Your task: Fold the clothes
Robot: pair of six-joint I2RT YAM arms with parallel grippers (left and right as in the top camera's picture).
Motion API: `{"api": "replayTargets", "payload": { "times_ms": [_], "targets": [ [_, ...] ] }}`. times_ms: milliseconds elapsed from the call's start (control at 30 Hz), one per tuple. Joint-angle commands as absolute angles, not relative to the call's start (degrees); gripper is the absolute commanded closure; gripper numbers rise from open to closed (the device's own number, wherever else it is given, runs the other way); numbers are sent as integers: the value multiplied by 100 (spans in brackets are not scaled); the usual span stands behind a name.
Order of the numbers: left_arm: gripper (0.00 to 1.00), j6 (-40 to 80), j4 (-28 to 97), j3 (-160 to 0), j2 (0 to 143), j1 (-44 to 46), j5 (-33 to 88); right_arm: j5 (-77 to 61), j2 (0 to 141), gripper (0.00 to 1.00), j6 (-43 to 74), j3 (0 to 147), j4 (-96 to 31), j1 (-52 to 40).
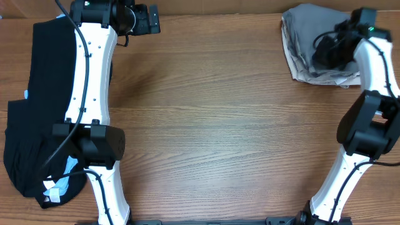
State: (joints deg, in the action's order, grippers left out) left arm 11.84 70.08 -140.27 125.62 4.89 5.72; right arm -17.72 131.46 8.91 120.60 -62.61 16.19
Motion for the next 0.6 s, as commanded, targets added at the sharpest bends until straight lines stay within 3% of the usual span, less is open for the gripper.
{"api": "replayTargets", "payload": {
  "times_ms": [0,200,233,267,300,567],
  "targets": [
    [0,1092,7004,-14029,12536,517,537,-2156,12414,63,558,13233,-6912,1667],
    [0,1092,7004,-14029,12536,517,537,-2161,11758,44,213,15015,-8766,1487],
    [0,1092,7002,-14029,12536,517,534,-2176,11636,32,220,15268,-9041,1439],
    [0,1092,7002,-14029,12536,517,537,-2226,11526,11,301,15463,-9264,1389],
    [0,1092,7002,-14029,12536,517,537,-2292,11395,0,405,15655,-9504,1330],
    [0,1092,7002,-14029,12536,517,537,-2366,10492,0,617,15893,-9686,1013]
  ]
}}
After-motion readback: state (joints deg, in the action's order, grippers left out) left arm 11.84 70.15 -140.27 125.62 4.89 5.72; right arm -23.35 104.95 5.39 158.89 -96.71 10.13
